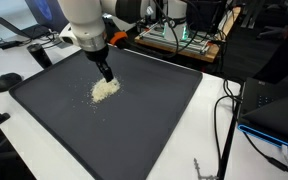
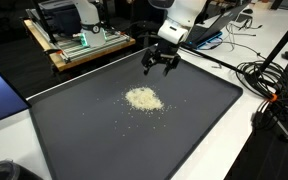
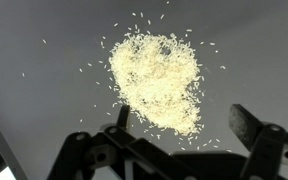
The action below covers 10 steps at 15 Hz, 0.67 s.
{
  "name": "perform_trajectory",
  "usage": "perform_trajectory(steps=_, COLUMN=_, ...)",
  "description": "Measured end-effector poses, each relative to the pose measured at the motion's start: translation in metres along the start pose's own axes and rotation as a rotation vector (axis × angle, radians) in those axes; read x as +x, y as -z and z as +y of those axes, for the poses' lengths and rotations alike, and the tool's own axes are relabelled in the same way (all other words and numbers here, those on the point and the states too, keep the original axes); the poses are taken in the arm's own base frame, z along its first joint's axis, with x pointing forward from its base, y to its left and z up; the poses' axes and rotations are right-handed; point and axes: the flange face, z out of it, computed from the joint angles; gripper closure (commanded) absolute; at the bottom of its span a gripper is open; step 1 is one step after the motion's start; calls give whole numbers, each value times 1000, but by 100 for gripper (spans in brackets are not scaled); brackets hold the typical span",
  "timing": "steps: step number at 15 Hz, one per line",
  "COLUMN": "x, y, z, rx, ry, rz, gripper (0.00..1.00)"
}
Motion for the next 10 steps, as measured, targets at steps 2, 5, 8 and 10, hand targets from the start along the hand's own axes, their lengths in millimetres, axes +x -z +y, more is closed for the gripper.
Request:
perform_trajectory(steps=2, x=2, y=-3, z=-13, rx=-38, ry=-47, rz=-5, gripper=0)
perform_trajectory(steps=5, x=3, y=-14, z=-32, rx=-79, ry=-109, rz=-26, gripper=0)
perform_trajectory(steps=8, x=8, y=-26, z=-41, rx=-107, ry=-165, rz=-39, gripper=0)
perform_trajectory(steps=10, x=11, y=-34, z=-45, rx=-122, ry=-183, rz=-48, gripper=0)
